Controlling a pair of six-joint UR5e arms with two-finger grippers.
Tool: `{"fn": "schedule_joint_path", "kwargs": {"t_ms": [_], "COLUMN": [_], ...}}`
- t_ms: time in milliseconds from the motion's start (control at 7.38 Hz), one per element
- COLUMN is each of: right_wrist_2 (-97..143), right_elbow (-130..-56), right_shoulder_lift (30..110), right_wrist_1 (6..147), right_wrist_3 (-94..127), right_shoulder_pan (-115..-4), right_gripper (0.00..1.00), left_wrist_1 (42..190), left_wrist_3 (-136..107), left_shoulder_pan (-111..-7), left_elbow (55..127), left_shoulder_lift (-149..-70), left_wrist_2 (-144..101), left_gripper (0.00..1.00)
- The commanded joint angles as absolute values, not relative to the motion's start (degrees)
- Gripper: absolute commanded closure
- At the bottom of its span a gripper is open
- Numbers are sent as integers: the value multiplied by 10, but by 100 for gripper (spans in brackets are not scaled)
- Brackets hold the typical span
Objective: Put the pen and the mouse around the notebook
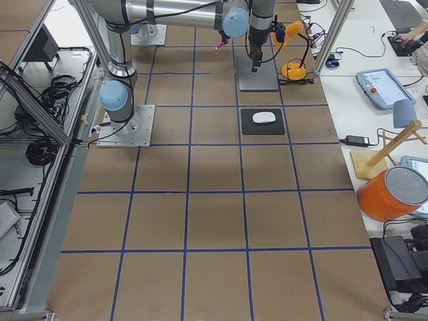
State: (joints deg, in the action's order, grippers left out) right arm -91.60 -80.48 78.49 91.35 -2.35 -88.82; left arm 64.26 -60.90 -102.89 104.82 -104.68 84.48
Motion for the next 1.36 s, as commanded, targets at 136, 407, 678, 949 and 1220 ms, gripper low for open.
{"fn": "schedule_joint_path", "kwargs": {"t_ms": [136,407,678,949,1220], "right_wrist_2": [-876,-870,-868,-882,-922], "right_elbow": [-847,-853,-856,-855,-859], "right_shoulder_lift": [828,826,827,830,830], "right_wrist_1": [906,904,904,904,904], "right_wrist_3": [-12,-24,-14,-13,-31], "right_shoulder_pan": [-899,-896,-902,-901,-901], "right_gripper": [0,0,0,0,0], "left_wrist_1": [625,584,519,476,447], "left_wrist_3": [-715,-722,-745,-848,-944], "left_shoulder_pan": [-1055,-1066,-1069,-1100,-1112], "left_elbow": [1062,1062,1063,1058,1059], "left_shoulder_lift": [-1072,-1091,-1107,-1124,-1137], "left_wrist_2": [831,832,831,836,832], "left_gripper": [100,100,100,100,100]}}
